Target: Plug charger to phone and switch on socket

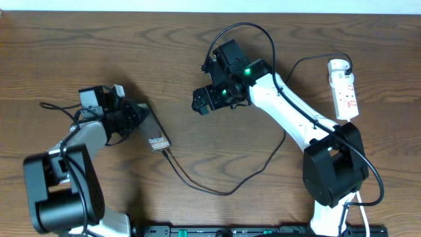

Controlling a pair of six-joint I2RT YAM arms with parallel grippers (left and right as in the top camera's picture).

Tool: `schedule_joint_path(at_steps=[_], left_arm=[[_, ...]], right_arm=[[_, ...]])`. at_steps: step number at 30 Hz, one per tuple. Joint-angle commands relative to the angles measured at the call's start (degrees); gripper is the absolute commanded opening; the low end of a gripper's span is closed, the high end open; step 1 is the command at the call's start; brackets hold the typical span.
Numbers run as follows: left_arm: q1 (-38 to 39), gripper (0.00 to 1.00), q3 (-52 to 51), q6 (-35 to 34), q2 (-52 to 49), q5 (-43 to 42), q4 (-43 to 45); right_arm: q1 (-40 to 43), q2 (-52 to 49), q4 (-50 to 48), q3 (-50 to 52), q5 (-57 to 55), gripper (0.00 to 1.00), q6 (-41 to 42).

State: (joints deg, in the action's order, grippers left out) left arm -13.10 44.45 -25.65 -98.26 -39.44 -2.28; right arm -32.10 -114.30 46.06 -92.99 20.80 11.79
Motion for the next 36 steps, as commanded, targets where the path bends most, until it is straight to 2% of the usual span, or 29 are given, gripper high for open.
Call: schedule_joint_path(at_steps=[1, 21, 24, 25, 33, 36], left_arm=[[0.1, 0.07, 0.5, -2.4, -2.1, -1.1, 0.5], [0.1, 0.08, -1.9, -2.3, -2.5, 1.6, -1.7], [0.1, 0.17, -1.9, -2.6, -2.5, 1.6, -2.2], [0.1, 0.26, -1.9, -2.8, -2.5, 1.5, -2.7], [0.0, 0.28, -1.9, -2.8, -2.5, 1.6, -4.5], [0.0, 0.32, -1.9, -2.8, -2.5, 1.6, -5.2]], right_arm=[[0.2, -0.1, 0.1, -0.9, -0.3, 0.99, 0.8], [0.1, -0.1, 0.2, -0.9, -0.3, 0.99, 0.8], [0.1, -0.1, 0.2, -0.9, -0.3, 0.99, 0.8], [0.1, -0.1, 0.2, -0.9, -0.3, 0.99, 0.8], [0.1, -0.1, 0.2, -0.9, -0.3, 0.99, 0.8], [0.1, -0.1, 0.2, -0.9, -0.3, 0.99, 0.8]])
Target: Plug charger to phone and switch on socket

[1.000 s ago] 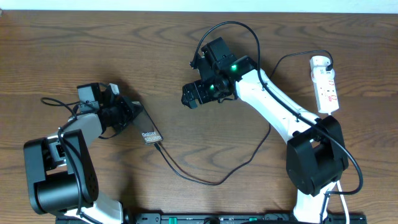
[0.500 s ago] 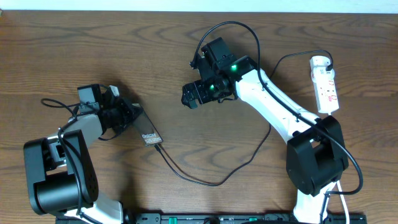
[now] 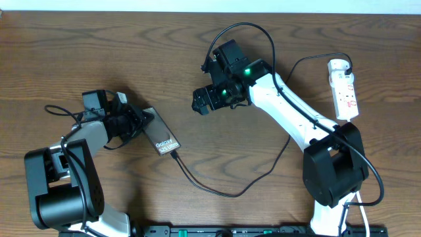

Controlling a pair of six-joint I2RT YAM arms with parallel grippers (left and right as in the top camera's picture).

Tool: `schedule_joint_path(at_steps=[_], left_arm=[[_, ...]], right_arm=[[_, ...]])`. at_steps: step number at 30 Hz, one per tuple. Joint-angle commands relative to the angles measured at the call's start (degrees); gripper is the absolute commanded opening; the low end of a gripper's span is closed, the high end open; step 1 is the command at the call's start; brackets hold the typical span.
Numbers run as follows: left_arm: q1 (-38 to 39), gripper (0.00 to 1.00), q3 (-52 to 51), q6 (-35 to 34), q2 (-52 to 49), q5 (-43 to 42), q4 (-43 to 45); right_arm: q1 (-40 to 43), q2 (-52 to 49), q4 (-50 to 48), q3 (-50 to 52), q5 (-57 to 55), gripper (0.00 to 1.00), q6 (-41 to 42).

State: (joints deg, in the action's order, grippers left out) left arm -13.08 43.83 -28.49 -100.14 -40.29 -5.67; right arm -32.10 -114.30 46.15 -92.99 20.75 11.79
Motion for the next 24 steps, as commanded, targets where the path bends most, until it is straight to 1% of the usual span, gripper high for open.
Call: schedule_joint_path(at_steps=[1, 4, 5, 7, 11, 22, 24], left_arm=[[0.0, 0.34, -1.2, 0.1, -0.6, 2.4, -2.1], [0.0, 0.42, -1.2, 0.1, -0.6, 2.9, -3.6], [0.0, 0.46, -1.2, -0.2, -0.6, 3.8, -4.3], [0.0, 0.49, -1.2, -0.9, -0.6, 6.4, -6.0], [0.0, 0.51, -1.2, -1.0, -0.6, 9.9, -8.5], [0.0, 0.54, -1.2, -1.0, -0.6, 13.7, -13.6], [0.0, 0.58, -1.2, -1.2, -0.6, 14.6, -14.3]], right_arm=[[0.1, -0.1, 0.2, -0.9, -0.3, 0.99, 0.8], [0.1, -0.1, 0.2, -0.9, -0.3, 0.99, 0.8], [0.1, -0.1, 0.2, -0.9, -0.3, 0.99, 0.8], [0.1, -0.1, 0.2, -0.9, -0.3, 0.99, 0.8], [0.1, -0.1, 0.2, -0.9, -0.3, 0.99, 0.8], [-0.2, -0.1, 0.3, -0.9, -0.3, 0.99, 0.8], [-0.2, -0.1, 0.3, -0.9, -0.3, 0.99, 0.8]])
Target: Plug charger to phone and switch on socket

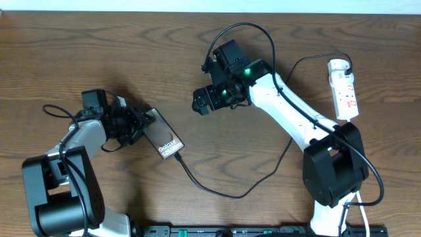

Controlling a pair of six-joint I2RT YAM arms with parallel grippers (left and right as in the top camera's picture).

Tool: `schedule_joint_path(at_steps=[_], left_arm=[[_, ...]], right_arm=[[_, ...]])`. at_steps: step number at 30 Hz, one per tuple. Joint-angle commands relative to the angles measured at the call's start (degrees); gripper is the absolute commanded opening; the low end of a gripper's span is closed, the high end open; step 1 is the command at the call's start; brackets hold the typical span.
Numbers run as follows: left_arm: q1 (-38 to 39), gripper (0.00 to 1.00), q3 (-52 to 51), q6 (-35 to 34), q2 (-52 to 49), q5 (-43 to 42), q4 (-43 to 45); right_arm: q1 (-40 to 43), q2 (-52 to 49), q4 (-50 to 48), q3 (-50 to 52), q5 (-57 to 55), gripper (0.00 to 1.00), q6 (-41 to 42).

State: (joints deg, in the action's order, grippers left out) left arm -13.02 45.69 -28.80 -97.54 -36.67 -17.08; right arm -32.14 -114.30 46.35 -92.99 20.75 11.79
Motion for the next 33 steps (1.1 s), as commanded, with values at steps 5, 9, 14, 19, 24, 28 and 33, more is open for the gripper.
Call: schedule_joint_path(at_steps=[5, 9, 14, 19, 24, 28, 33], left_arm=[[-0.1, 0.58, -3.1, -1.8, -3.2, 11.8, -3.8], [-0.1, 0.58, -3.1, -1.9, -3.2, 13.2, -4.9], [-0.1, 0.58, -3.1, -1.9, -3.2, 13.8, -5.2], [-0.3, 0.58, -2.2, -2.0, 0.1, 13.1, -4.5], [-0.5, 0.58, 0.2, -1.6, 10.4, 8.8, -3.6], [-0.4, 0.65, 0.2, -0.2, 21.6, -0.3, -1.7], [-0.2, 0.67, 0.2, 1.3, 30.7, -6.1, -2.4]], right_arm=[[-0.2, -0.1, 0.1, -0.9, -0.3, 0.99, 0.8], [-0.2, -0.1, 0.1, -0.9, -0.3, 0.99, 0.8], [-0.2, -0.1, 0.2, -0.9, -0.3, 0.99, 0.8], [-0.2, -0.1, 0.2, -0.9, -0.3, 0.99, 0.8], [0.0, -0.1, 0.5, -0.9, -0.8, 0.99, 0.8], [-0.1, -0.1, 1.2, -0.9, -4.5, 0.99, 0.9], [0.5, 0.5, 2.2, -1.5, -8.3, 0.99, 1.1]])
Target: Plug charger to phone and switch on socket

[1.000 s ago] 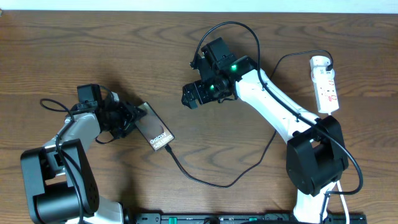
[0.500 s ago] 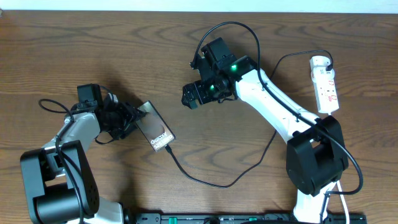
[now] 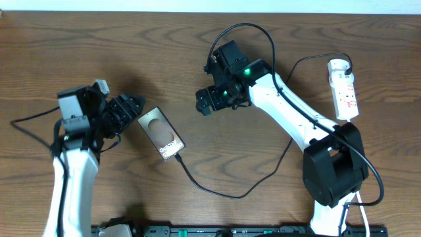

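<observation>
The phone [image 3: 162, 133] lies flat on the wooden table left of centre, back side up, with the black charger cable [image 3: 217, 191] plugged into its lower end. The cable loops along the table toward the right arm's base. My left gripper [image 3: 133, 106] hovers just left of the phone's upper corner, apart from it, fingers slightly spread and empty. My right gripper [image 3: 205, 102] hangs above the table's middle; its jaws cannot be read from this view. The white power strip [image 3: 343, 89] lies at the far right edge.
A black cord [image 3: 309, 60] runs from the top of the power strip toward the right arm. The left arm's own cable [image 3: 29, 125] trails off to the left. Dark equipment lines the table's front edge [image 3: 217, 232].
My left gripper has let go of the phone and drawn back to the left and up. The phone stays where it lay, cable still in it. The right arm shifted only slightly.
My left gripper held the phone's upper end with the cable plugged in. Over the following moments the phone sat further right and lower, still in the gripper. Now the phone lies free and the left gripper is clear of it. The right gripper stayed mid-table throughout.
</observation>
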Controlling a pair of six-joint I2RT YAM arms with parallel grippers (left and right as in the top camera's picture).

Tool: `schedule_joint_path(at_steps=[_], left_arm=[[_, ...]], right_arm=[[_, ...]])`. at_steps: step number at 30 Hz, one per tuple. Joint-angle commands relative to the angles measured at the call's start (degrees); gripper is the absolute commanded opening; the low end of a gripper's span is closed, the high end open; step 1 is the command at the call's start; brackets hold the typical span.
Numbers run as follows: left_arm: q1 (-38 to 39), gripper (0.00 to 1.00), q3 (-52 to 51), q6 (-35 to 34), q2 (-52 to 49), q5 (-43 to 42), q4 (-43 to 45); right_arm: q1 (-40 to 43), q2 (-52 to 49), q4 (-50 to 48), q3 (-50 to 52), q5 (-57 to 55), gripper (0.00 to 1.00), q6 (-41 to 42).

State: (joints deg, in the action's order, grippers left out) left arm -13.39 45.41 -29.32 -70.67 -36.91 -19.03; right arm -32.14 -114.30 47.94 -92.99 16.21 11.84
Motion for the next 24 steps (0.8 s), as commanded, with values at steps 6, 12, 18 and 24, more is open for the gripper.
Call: schedule_joint_path(at_steps=[6, 12, 18, 24], left_arm=[[0.8, 0.71, 0.5, 2.1, 8.9, -6.7, -0.5], [2.9, 0.71, 0.5, 4.2, 8.8, -6.6, -1.6], [3.3, 0.71, 0.5, 5.3, 8.7, -5.6, -1.7], [3.3, 0.71, 0.5, 5.3, 8.6, -4.4, -1.7]], right_arm=[[5.3, 3.8, 8.2, -9.7, -12.2, 0.99, 2.1], [14.9, 8.7, 13.6, -19.8, -21.2, 0.99, 3.0], [29.0, 13.3, 15.1, -21.2, -28.8, 0.99, 4.0], [43.5, 10.8, 15.5, -19.6, -26.6, 0.99, 4.0]])
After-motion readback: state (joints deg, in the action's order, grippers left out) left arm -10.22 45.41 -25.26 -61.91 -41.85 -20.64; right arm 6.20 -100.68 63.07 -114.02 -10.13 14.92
